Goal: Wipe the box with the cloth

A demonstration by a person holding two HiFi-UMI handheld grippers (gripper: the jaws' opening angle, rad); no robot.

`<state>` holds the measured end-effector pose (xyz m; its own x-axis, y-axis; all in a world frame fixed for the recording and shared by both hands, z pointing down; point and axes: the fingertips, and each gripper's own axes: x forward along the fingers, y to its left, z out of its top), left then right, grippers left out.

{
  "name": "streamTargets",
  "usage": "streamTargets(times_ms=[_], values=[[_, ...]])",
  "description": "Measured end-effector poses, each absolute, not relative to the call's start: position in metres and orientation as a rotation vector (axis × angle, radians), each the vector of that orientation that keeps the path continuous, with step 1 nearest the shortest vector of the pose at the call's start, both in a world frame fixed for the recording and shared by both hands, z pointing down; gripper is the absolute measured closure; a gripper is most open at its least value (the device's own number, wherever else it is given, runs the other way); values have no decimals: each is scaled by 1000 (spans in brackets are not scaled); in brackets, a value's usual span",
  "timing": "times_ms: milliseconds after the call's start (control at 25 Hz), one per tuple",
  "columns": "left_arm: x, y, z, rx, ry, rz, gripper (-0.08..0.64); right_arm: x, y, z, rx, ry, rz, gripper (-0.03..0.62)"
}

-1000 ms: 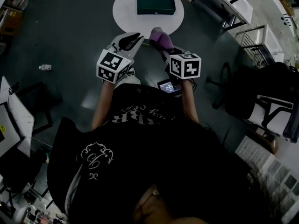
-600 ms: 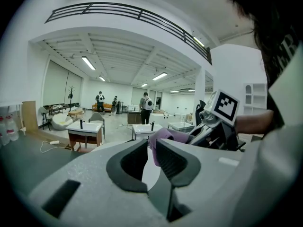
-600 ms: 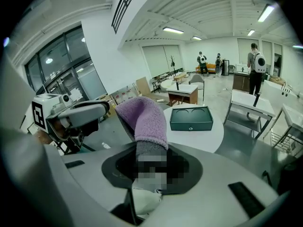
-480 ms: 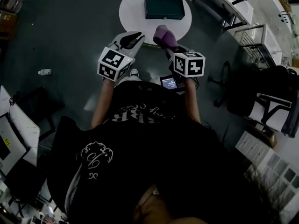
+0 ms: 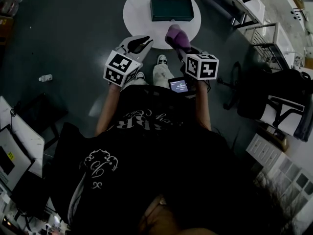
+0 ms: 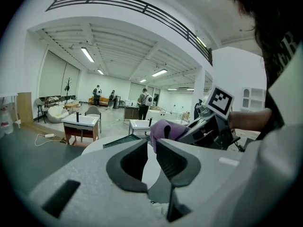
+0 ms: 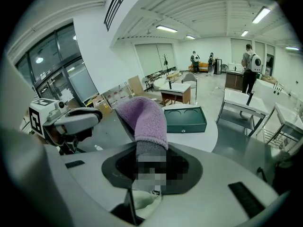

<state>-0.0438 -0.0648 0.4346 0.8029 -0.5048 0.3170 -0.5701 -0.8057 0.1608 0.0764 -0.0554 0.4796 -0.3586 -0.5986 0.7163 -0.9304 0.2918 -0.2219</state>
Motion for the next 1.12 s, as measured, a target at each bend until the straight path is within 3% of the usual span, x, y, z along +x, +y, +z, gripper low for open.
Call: streamTargets(times_ms=[760, 1120], values=[[-18, -194, 441, 2640, -1019, 414, 494, 125, -228, 515, 1150, -1984, 658, 492], [-6, -226, 447, 2588, -1065, 470, 494, 101, -299, 562, 926, -1959, 583, 492]])
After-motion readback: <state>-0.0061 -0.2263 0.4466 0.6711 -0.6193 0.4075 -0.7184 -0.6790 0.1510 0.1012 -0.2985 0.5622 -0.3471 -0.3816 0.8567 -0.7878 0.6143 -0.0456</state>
